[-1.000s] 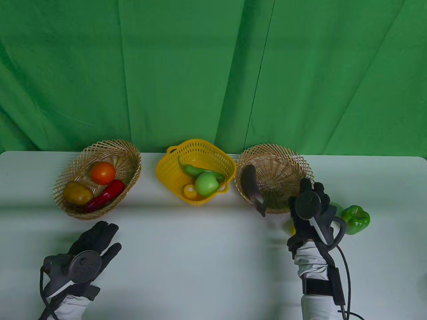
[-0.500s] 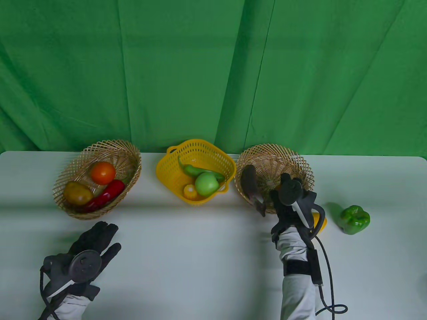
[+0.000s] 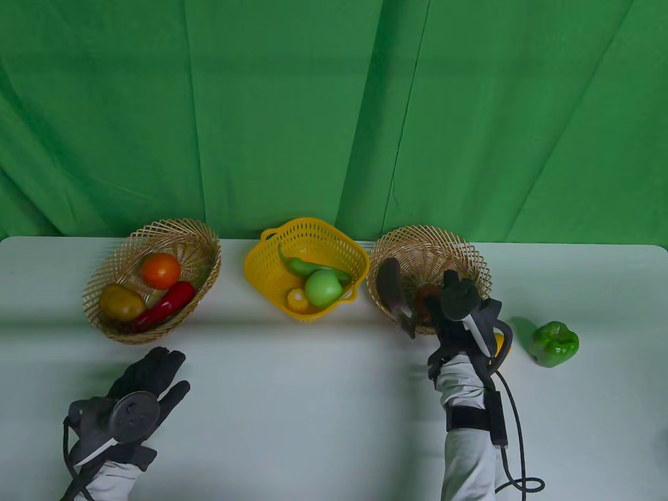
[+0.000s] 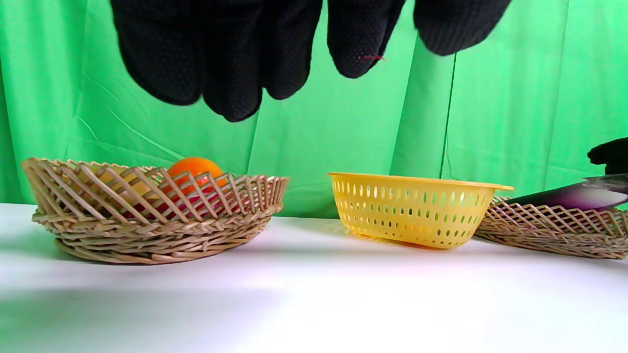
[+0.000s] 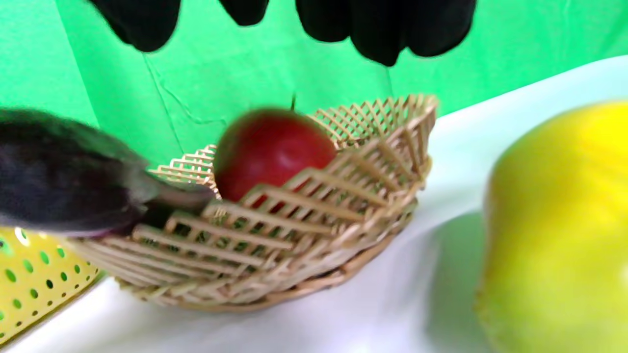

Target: Place 10 objects into 3 containers, with green background

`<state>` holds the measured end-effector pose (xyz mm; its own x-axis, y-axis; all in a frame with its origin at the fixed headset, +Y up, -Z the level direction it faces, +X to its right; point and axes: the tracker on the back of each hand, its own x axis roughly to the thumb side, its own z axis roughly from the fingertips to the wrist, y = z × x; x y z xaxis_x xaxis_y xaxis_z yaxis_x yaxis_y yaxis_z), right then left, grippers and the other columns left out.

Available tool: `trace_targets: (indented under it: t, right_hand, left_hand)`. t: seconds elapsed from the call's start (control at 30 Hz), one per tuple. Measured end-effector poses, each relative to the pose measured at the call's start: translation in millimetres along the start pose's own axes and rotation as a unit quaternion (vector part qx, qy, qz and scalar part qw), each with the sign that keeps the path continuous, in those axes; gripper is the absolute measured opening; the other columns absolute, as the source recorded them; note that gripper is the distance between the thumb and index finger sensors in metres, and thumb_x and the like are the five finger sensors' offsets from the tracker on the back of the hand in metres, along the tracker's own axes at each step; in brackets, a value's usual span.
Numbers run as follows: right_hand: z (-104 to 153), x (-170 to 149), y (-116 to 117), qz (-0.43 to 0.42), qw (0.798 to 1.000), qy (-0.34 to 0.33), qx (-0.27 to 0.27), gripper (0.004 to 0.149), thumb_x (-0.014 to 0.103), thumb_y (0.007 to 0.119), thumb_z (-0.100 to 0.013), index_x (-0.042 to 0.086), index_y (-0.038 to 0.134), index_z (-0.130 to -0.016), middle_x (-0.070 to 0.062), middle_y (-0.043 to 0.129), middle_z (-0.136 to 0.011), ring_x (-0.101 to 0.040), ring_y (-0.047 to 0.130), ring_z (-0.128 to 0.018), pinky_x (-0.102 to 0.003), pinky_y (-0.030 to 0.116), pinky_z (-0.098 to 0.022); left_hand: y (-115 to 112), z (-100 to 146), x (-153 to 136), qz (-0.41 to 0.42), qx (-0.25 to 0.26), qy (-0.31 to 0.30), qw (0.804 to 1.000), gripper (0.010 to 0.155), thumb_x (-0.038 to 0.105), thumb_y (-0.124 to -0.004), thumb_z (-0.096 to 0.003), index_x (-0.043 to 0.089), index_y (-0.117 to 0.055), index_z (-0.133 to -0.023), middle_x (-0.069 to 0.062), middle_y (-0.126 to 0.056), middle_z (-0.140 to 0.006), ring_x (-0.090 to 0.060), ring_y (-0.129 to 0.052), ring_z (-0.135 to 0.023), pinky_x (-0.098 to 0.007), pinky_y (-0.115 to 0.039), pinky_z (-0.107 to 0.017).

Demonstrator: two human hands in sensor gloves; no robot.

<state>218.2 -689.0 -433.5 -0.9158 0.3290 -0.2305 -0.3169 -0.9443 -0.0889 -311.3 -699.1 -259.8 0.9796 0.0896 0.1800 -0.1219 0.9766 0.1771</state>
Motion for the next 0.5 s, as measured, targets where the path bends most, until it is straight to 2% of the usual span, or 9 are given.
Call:
trace_targets:
  t: [0.3,0.5]
  right_hand:
    - [25.7,-33.8,-16.1,0.0,0.999,-0.009,-0.04,0.072,0.053,0.065,-0.057,0.024,0.037,-0.116,-0.022,0.041,-0.121,-0.053,0.052,-0.104,-0.066,0.05,-0.076]
    - [38.8,-55.1,-14.4,-0.002,0.999,0.004,-0.049,0.073,0.054,0.065,-0.056,0.023,0.036,-0.117,-0.023,0.04,-0.121,-0.054,0.051,-0.104,-0.067,0.049,-0.076]
  left_hand:
    - [2.0,0.0,1.1,0.0,0.007,-0.004,1.0,0.062,0.059,-0.061,-0.0561,0.032,-0.059,-0.113,-0.014,-0.072,-0.114,-0.037,-0.086,-0.096,-0.054,-0.076,-0.062]
    - [1.9,0.0,0.9,0.001,0.011,-0.005,1.0,0.062,0.058,-0.061,-0.0562,0.032,-0.059,-0.113,-0.014,-0.072,-0.114,-0.037,-0.086,-0.096,-0.054,-0.076,-0.062]
